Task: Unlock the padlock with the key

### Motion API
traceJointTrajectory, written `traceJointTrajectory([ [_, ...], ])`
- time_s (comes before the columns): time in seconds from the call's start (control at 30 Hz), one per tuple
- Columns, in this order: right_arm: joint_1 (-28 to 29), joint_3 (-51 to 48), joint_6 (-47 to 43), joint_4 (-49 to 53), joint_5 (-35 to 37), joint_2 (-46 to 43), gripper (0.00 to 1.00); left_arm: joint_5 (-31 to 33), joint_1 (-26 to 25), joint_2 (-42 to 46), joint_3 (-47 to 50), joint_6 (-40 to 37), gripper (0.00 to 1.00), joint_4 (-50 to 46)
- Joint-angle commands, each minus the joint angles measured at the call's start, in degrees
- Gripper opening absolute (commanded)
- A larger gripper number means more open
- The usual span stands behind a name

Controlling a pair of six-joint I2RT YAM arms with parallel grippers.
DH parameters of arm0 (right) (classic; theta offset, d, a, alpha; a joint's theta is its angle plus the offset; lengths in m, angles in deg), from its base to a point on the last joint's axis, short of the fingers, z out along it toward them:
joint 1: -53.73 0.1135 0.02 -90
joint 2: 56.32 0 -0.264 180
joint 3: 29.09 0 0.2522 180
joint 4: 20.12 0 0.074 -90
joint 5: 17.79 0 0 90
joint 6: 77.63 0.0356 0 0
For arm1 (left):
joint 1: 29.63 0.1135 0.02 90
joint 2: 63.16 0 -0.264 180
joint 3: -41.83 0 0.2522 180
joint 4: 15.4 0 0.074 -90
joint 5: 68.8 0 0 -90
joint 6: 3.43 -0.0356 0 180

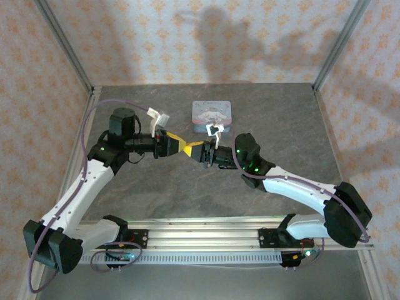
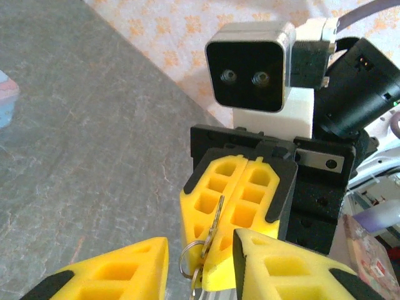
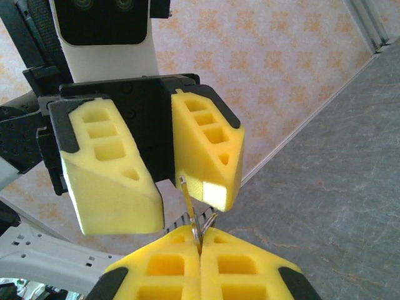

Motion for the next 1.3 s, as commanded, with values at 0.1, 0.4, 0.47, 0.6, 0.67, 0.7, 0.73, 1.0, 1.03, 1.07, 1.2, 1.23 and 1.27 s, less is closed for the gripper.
traceJointTrajectory([
  [0.1,-0.12,1.18,0.28,-3.35,-1.98,0.66,0.0,-3.95,0.23,-1.66,-1.57,-2.58,0.28,-1.5],
  [0.4,-0.12,2.21,-0.44,-3.0,-3.25,1.51,0.0,-6.59,-0.42,-3.77,-3.81,-6.66,0.17,-6.41],
  [0.47,-0.12,2.5,-0.79,-2.79,-3.48,1.59,0.0,-7.03,-0.51,-4.13,-4.44,-8.34,0.13,-8.54],
  [0.6,-0.12,3.18,-1.38,-1.97,-3.6,1.83,0.0,-7.48,-0.6,-4.07,-5.24,-10.97,0.06,-11.41],
  [0.67,-0.12,3.38,-1.68,-1.28,-3.43,1.94,0.0,-7.68,-0.6,-4.06,-5.65,-12.14,0.03,-12.37],
  [0.7,-0.12,3.5,-1.95,-0.84,-3.2,1.96,0.0,-7.86,-0.59,-4.01,-5.89,-12.66,0.02,-12.89],
  [0.73,-0.11,3.64,-2.12,-0.2,-2.83,1.87,0.0,-7.83,-0.59,-4.04,-6.05,-13.06,0.01,-13.17],
  [1.0,-0.2,3.59,-5.69,7.7,3.22,-1.68,0.16,-6.43,-0.61,-3.93,-7.37,-15.11,0.0,-13.92],
  [1.03,-0.28,3.58,-6.05,8.8,3.71,-2.4,0.19,-6.07,-0.6,-3.97,-7.55,-15.31,0.0,-13.94],
  [1.07,-0.45,3.51,-6.26,9.64,4.07,-3.15,0.22,-5.67,-0.6,-4.03,-7.61,-15.47,0.0,-13.92],
  [1.2,-1.21,3.25,-5.95,13.4,5.35,-6.3,0.3,-3.96,-0.6,-4.3,-7.98,-15.97,0.0,-13.86],
  [1.23,-1.55,3.25,-6.0,14.65,5.42,-7.55,0.3,-3.56,-0.64,-4.49,-8.2,-16.5,0.0,-14.23],
  [1.27,-1.93,3.24,-6.02,16.34,5.73,-8.6,0.3,-3.32,-0.6,-4.7,-8.33,-16.94,0.0,-14.57],
])
